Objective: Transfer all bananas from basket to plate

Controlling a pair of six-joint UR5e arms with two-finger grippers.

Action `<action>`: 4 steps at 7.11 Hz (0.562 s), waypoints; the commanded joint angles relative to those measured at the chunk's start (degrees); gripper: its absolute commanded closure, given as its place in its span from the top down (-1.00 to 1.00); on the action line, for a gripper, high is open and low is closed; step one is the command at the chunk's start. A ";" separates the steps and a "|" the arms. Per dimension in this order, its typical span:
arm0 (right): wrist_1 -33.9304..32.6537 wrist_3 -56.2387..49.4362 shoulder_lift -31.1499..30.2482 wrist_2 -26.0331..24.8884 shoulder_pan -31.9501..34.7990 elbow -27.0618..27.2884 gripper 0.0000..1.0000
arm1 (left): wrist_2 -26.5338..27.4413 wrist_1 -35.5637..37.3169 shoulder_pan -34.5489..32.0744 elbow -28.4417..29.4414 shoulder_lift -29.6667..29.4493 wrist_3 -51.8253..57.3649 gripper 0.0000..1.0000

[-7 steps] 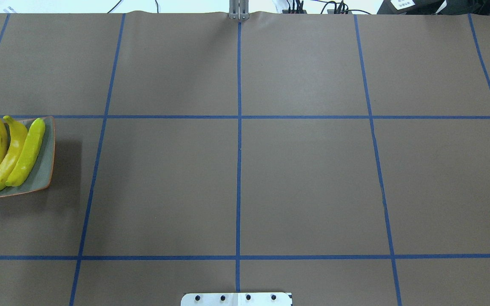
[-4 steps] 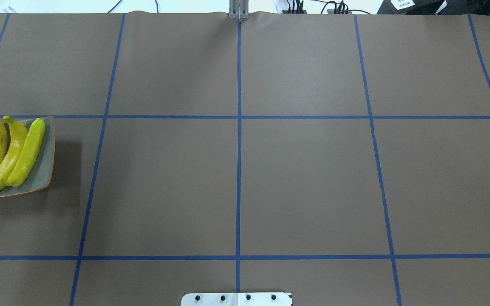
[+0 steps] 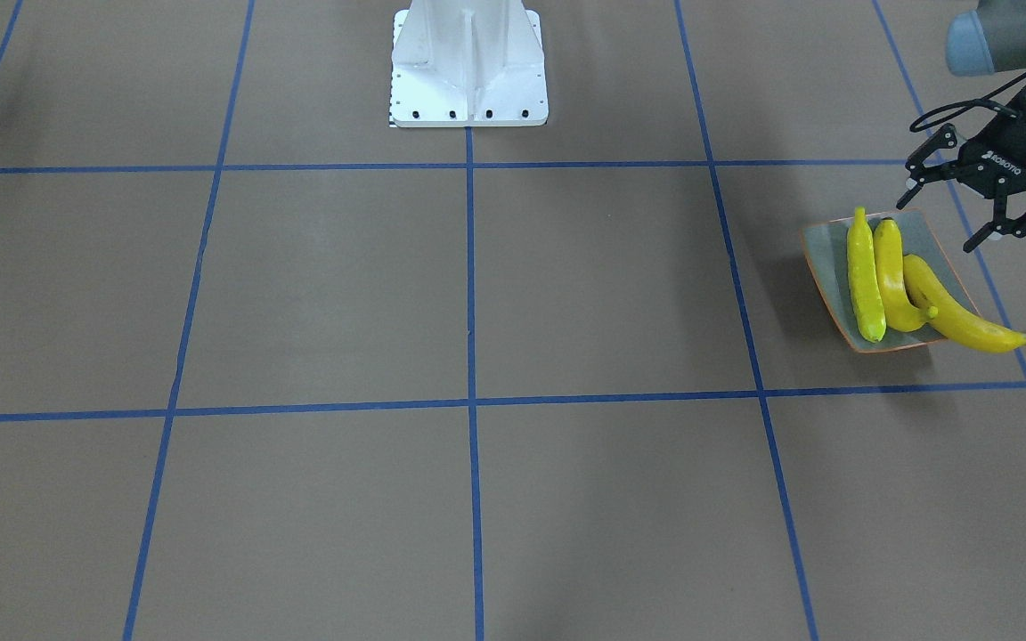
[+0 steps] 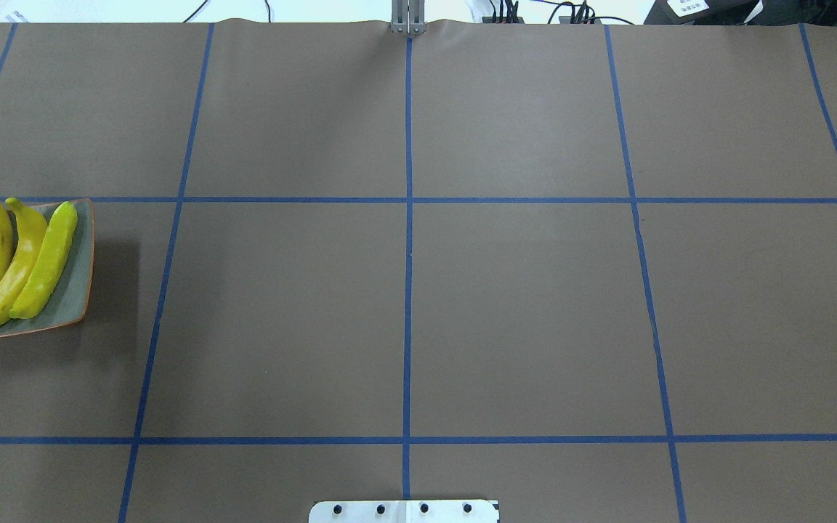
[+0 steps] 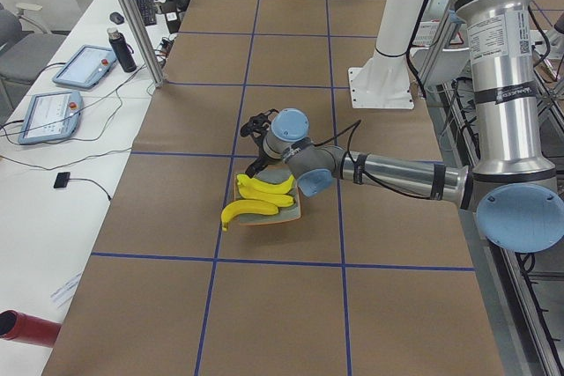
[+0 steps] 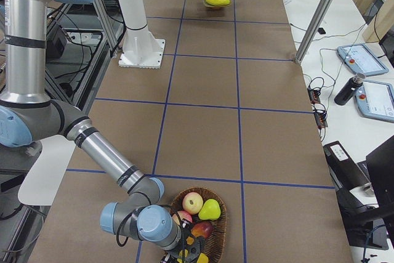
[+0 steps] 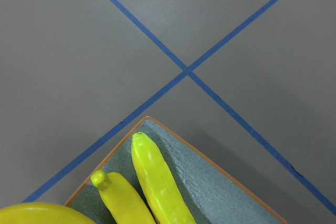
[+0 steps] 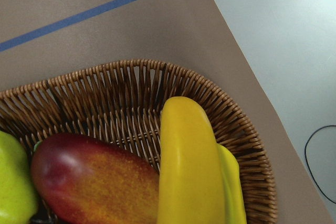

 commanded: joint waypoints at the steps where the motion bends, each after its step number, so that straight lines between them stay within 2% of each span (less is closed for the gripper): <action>1: 2.22 0.06 -0.57 -1.49 -1.99 -0.46 0.31 | 0.00 0.00 0.01 -0.01 -0.06 0.00 1.00; 2: 2.23 0.15 -0.57 -1.50 -2.09 -0.46 -0.68 | 0.00 -0.09 0.01 -0.01 -0.06 0.00 1.00; 3: 2.31 0.15 -0.40 -1.58 -2.09 0.15 -1.00 | 0.00 0.00 0.01 -0.01 -0.06 0.00 1.00; 4: 2.49 0.06 -0.13 -1.93 -2.09 0.50 -1.00 | 0.00 -0.09 0.01 0.08 -0.06 0.00 1.00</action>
